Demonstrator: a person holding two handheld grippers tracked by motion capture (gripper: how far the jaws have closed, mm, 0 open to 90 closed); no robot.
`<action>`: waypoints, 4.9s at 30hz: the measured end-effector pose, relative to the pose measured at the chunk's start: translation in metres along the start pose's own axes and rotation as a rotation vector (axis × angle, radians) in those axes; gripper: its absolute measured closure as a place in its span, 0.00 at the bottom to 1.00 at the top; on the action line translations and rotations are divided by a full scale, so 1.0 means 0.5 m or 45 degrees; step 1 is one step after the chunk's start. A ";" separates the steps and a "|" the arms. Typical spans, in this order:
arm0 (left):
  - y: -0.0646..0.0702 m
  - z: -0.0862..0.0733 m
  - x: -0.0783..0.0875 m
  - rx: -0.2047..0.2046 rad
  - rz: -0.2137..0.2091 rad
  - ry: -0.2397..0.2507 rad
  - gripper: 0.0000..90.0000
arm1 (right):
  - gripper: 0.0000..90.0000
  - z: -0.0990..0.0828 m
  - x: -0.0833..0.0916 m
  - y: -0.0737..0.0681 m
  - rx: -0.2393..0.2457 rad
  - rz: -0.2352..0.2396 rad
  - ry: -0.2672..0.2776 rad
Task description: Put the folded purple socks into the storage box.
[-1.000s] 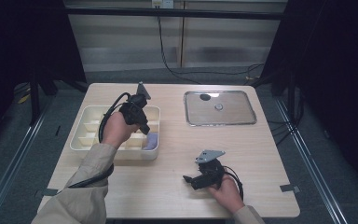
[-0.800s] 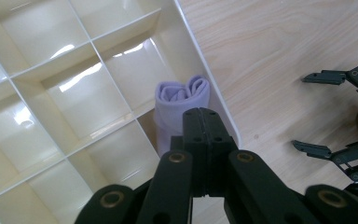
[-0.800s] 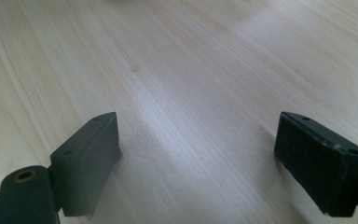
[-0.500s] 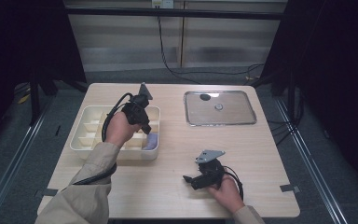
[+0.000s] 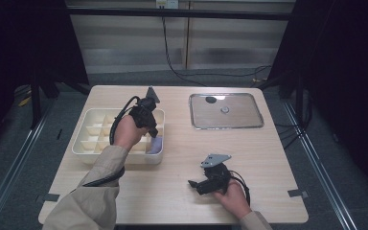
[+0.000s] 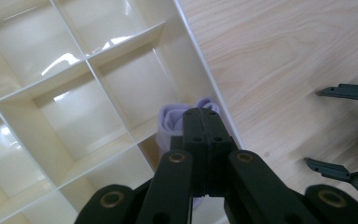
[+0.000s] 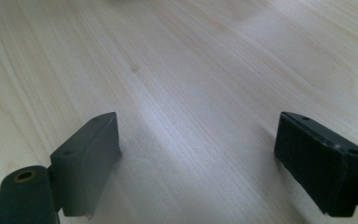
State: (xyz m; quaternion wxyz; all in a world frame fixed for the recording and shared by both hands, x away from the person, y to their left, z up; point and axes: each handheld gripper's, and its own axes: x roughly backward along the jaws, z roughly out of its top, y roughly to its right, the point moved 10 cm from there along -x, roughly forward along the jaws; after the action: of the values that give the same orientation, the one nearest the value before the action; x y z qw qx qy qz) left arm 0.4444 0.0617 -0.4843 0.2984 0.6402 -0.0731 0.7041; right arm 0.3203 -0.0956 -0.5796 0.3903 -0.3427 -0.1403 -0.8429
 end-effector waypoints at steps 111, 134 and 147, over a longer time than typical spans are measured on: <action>-0.009 -0.040 0.007 0.001 -0.025 0.086 0.33 | 0.15 0.000 0.000 -0.001 -0.001 0.004 0.000; -0.009 -0.051 0.020 -0.026 -0.015 0.081 0.28 | 0.15 0.000 0.000 -0.001 -0.002 0.003 -0.001; -0.005 -0.059 0.029 -0.049 -0.015 0.074 0.28 | 0.15 0.000 0.000 -0.001 -0.002 0.003 -0.001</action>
State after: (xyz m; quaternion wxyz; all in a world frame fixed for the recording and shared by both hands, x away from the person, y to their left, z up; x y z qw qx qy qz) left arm 0.4203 0.0829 -0.4766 0.3170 0.6138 -0.0741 0.7192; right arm 0.3200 -0.0953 -0.5797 0.3909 -0.3434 -0.1392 -0.8425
